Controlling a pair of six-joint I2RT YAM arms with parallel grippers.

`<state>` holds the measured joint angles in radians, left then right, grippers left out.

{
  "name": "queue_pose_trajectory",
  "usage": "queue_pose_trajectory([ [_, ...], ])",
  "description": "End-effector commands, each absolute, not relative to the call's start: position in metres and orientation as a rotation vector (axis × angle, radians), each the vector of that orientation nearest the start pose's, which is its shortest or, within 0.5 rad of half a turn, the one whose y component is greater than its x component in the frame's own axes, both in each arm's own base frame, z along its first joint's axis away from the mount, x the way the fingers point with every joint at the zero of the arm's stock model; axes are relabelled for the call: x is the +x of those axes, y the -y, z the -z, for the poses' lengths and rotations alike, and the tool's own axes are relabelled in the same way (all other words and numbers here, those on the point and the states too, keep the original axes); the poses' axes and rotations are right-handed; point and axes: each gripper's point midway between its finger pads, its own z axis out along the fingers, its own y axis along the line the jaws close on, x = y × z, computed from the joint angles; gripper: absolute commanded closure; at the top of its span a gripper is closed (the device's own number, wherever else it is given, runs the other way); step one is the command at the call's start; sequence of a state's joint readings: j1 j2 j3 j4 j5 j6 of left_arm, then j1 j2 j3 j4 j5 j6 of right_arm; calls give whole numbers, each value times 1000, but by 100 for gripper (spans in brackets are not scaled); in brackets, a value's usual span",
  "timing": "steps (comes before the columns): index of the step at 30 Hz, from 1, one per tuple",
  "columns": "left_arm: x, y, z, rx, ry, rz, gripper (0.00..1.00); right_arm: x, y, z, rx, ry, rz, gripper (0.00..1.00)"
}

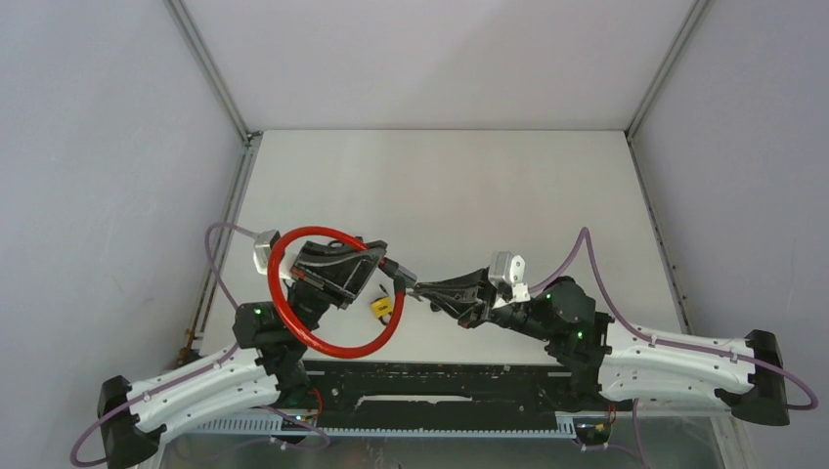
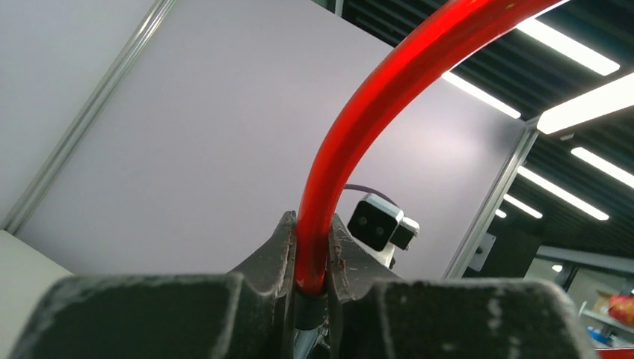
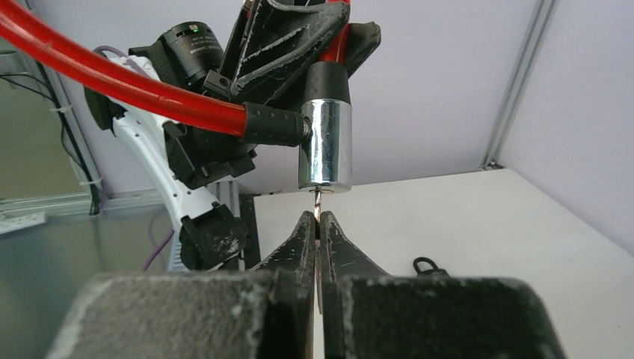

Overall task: Lock with the key
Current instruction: Lock the lock.

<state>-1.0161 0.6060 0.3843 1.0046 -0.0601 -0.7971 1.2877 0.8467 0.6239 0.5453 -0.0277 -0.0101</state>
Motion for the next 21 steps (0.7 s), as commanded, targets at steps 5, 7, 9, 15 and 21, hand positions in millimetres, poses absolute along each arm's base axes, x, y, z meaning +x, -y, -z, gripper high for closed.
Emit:
queue_pose_trajectory([
  [5, 86, 239, -410, 337, -869, 1603, 100, 87, -327, -396, -770, -957, -1249, 100],
  [7, 82, 235, -412, 363, -829, 1579, 100, 86, -325, -398, -775, -952, -1266, 100],
  [9, 78, 234, -412, 395, -795, 1558, 100, 85, -324, -398, -782, -949, -1286, 100],
  [15, 50, 240, -414, 596, -665, 1544, 100, 75, -324, -400, -830, -918, -1369, 100],
  [21, 37, 245, -414, 693, -606, 1559, 100, 69, -325, -397, -880, -903, -1411, 100],
])
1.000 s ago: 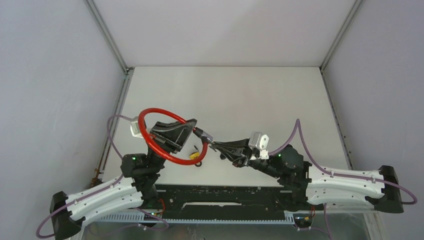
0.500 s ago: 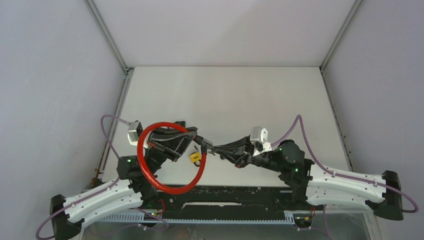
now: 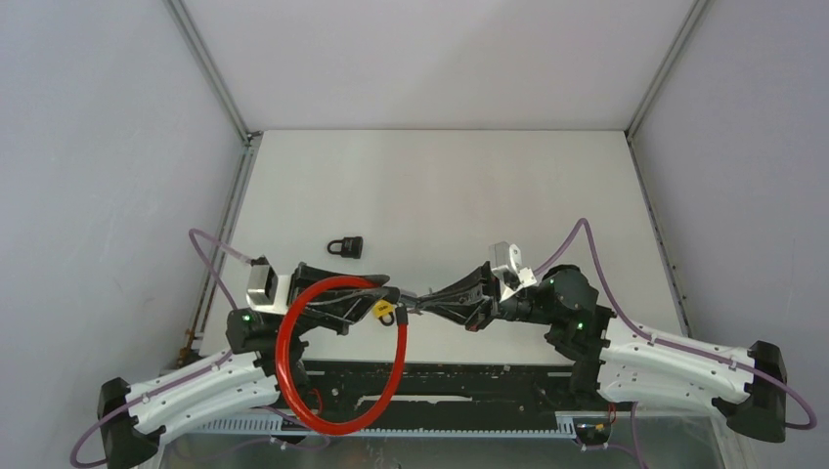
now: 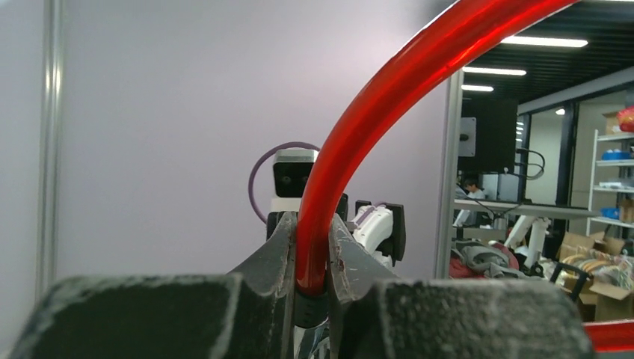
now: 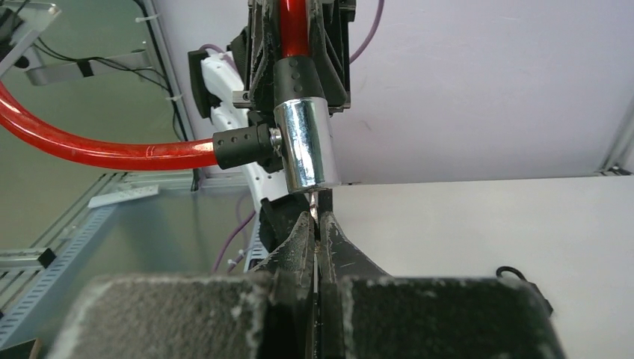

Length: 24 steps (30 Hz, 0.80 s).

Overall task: Lock with the key
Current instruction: Lock the lock.

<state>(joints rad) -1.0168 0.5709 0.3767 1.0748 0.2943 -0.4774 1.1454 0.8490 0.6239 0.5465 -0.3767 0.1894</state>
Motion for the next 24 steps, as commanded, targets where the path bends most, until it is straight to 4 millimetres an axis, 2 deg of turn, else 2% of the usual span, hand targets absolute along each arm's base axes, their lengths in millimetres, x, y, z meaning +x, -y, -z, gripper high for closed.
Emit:
queue_pose_trajectory([
  [1, 36, 245, -413, 700, -599, 1554, 100, 69, -325, -395, -887, -908, -1413, 100],
  [12, 27, 245, -411, 781, -594, 1529, 100, 69, -327, -381, -933, -923, -1425, 100],
  [24, 24, 231, -423, 737, -539, 1512, 100, 77, -333, -325, -1005, -1047, -1359, 100],
])
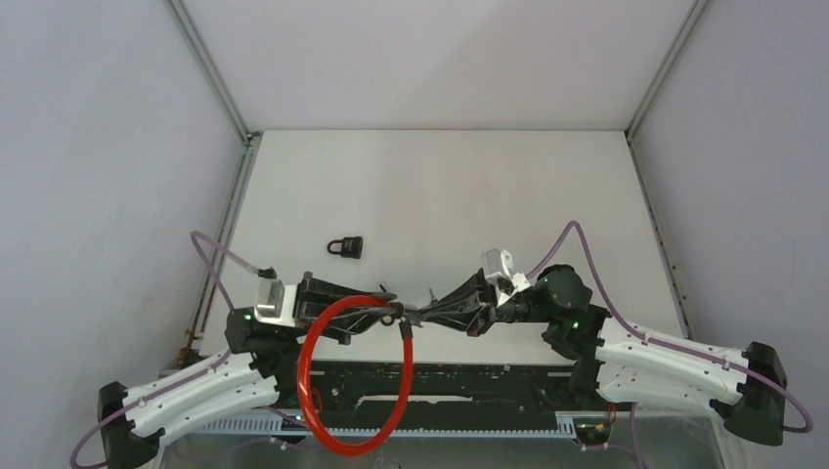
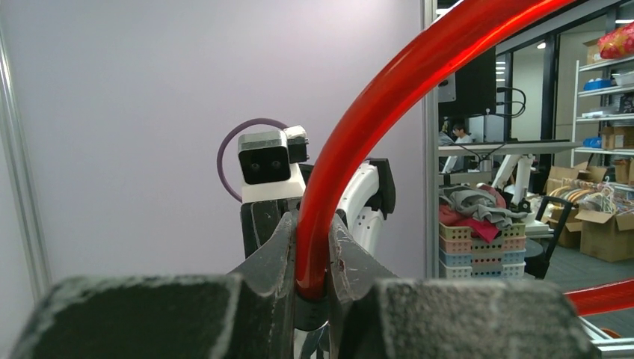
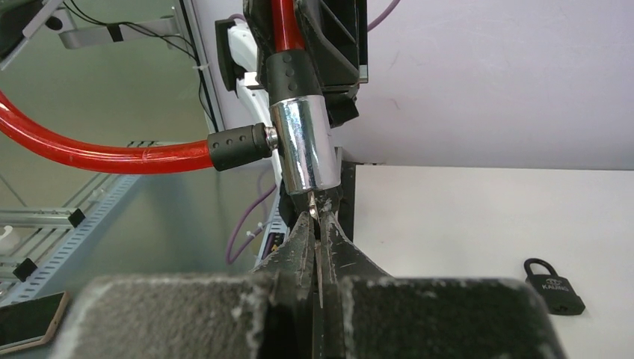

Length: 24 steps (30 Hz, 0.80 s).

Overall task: Lock with the key
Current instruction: Lock the lock.

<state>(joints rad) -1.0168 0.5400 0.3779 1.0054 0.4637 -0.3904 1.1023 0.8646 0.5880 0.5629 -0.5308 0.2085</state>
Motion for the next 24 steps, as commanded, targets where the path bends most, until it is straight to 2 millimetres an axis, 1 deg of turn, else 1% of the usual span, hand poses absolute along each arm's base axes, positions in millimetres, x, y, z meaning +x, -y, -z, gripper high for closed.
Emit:
queue_pose_trajectory([
  [1, 24, 231, -424, 735, -534, 1512, 100, 79, -333, -320, -1004, -1063, -1349, 100],
  [5, 23, 227, -427, 721, -524, 1512, 100, 82, -332, -305, -1010, -1104, -1328, 100],
  [10, 24, 222, -427, 693, -520, 1506, 100, 82, -333, -294, -1024, -1136, -1320, 100],
  [12, 26, 221, -426, 680, -529, 1503, 100, 83, -332, -294, -1019, -1138, -1317, 100],
  [16, 35, 224, -422, 650, -583, 1490, 100, 87, -331, -303, -978, -1123, -1308, 100],
  [17, 39, 225, -420, 641, -600, 1482, 100, 88, -330, -307, -965, -1111, -1304, 96],
  [20, 49, 226, -416, 601, -649, 1461, 100, 90, -324, -322, -923, -1068, -1295, 75],
  [22, 60, 225, -413, 548, -695, 1443, 100, 88, -320, -332, -909, -1026, -1284, 65],
  [23, 66, 223, -412, 511, -717, 1434, 100, 88, -318, -334, -908, -1017, -1276, 60],
  [24, 72, 221, -411, 472, -739, 1425, 100, 89, -317, -335, -906, -1009, -1263, 57],
])
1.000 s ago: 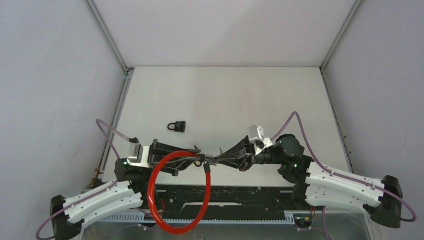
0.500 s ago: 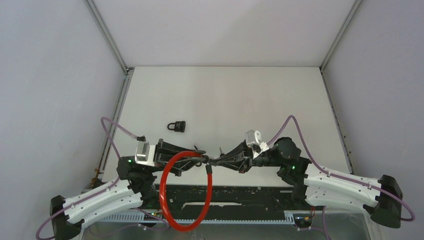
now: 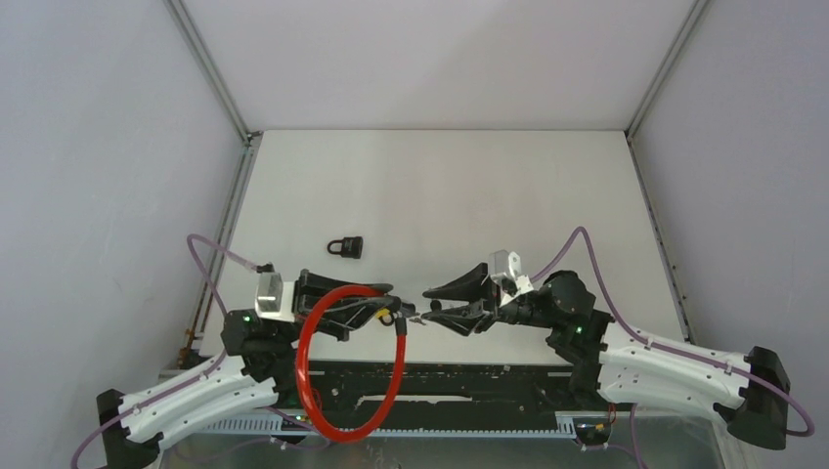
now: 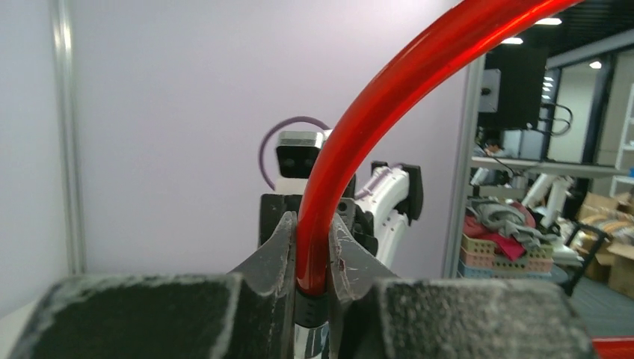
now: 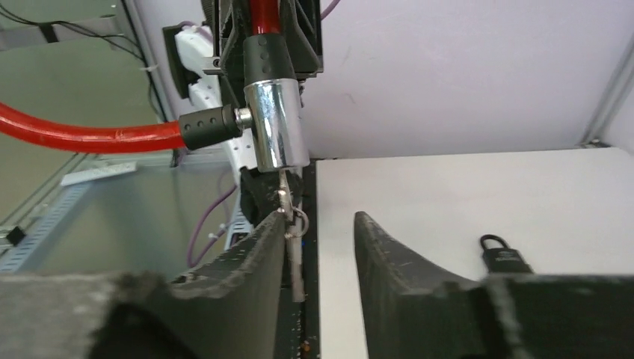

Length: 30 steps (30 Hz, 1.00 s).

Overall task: Lock with the key
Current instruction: Lock the lock.

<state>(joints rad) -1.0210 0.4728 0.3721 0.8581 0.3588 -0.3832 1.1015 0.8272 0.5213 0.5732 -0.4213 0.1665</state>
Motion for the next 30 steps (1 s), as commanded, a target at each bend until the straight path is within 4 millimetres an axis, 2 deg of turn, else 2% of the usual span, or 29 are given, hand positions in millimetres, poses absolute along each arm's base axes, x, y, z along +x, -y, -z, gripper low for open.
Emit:
queue_pose_trajectory([
  [1, 78, 218, -410, 428, -760, 1416, 100, 90, -315, -335, -909, -1008, -1247, 54],
  [4, 99, 206, -408, 274, -836, 1395, 100, 95, -311, -329, -929, -1018, -1179, 49],
  [7, 136, 190, -397, 24, -1006, 1334, 100, 99, -306, -329, -927, -1012, -1107, 46],
  [11, 169, 179, -376, -192, -1264, 1218, 100, 101, -303, -341, -932, -917, -983, 43],
  [13, 178, 180, -362, -221, -1376, 1141, 100, 104, -303, -352, -893, -879, -929, 42],
  [16, 182, 185, -360, -235, -1420, 1128, 100, 107, -307, -360, -860, -842, -881, 41],
  [19, 182, 188, -357, -248, -1411, 1155, 100, 106, -318, -359, -885, -826, -875, 41],
  [23, 181, 187, -357, -253, -1402, 1170, 100, 108, -329, -356, -885, -844, -891, 41],
  [30, 175, 187, -359, -226, -1375, 1200, 100, 122, -334, -357, -771, -912, -987, 42],
])
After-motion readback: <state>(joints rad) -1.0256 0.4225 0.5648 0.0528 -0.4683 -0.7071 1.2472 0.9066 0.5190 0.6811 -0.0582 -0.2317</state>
